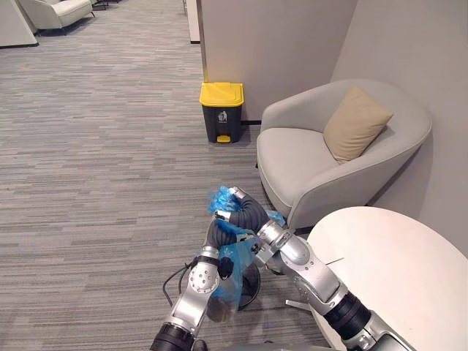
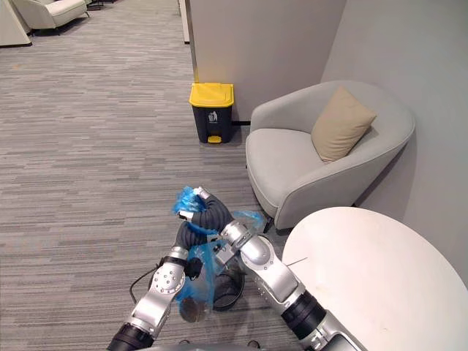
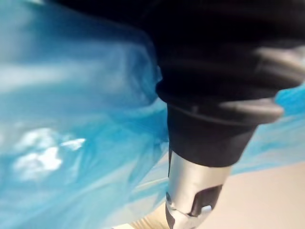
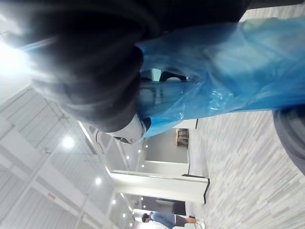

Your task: Gather rubbish on tea table into small bin, then transfer packed bag to large trash can.

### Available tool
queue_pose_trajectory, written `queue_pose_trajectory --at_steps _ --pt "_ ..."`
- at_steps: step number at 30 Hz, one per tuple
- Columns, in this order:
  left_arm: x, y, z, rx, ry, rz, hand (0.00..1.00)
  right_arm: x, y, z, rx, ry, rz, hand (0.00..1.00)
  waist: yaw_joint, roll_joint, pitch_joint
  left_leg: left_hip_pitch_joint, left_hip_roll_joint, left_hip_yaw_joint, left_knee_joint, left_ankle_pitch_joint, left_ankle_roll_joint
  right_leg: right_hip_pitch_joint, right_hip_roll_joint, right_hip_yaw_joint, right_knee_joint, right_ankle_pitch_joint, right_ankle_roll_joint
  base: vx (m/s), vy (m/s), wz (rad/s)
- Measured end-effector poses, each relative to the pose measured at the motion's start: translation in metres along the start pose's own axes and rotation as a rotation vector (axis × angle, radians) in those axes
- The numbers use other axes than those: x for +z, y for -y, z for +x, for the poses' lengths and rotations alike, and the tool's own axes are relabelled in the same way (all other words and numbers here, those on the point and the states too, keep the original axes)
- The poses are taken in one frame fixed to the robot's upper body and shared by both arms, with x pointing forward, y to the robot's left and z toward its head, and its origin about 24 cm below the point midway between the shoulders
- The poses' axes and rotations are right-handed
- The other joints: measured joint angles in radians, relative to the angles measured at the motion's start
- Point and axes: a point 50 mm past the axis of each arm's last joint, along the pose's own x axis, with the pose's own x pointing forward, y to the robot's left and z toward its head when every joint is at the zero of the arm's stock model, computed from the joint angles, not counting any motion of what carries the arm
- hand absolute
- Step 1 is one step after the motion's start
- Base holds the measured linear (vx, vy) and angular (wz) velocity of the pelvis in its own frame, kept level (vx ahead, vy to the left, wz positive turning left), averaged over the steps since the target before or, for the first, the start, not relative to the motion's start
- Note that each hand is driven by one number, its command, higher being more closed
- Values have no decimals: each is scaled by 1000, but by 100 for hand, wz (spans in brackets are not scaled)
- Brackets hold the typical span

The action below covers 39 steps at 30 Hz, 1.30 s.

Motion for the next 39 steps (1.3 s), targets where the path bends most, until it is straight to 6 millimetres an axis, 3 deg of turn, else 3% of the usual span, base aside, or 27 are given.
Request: queue_pose_trajectory --at_steps 16,17,25,36,37,39 --pt "-12 3 -5 -10 -56 -12 0 27 -13 29 105 102 -41 100 2 0 0 -1 5 -4 6 0 -1 1 7 1 -2 2 -2 0 0 0" --pt "-13 3 -5 -3 -60 -10 100 28 -14 29 109 105 -41 100 3 0 0 -1 5 -4 6 0 -1 1 7 2 -2 2 -3 0 0 0" --pt "-13 2 3 12 -70 7 100 32 -24 35 161 118 -38 100 21 -1 1 1 14 1 6 1 -4 1 15 6 -3 4 -6 0 0 0" --pt "-16 1 2 23 -91 -37 100 35 -23 37 168 125 -48 100 20 -2 2 1 19 8 5 0 -8 -1 20 13 -6 4 -6 0 0 -1" --pt "-17 1 2 24 -94 -48 100 35 -22 37 164 126 -58 0 20 -2 2 1 19 9 5 -1 -8 -2 20 14 -7 4 -6 0 0 0" --pt "-18 1 2 23 -99 -55 100 34 -20 35 153 129 -81 0 20 -2 3 1 19 10 4 -1 -8 -2 20 15 -7 4 -6 0 0 0"
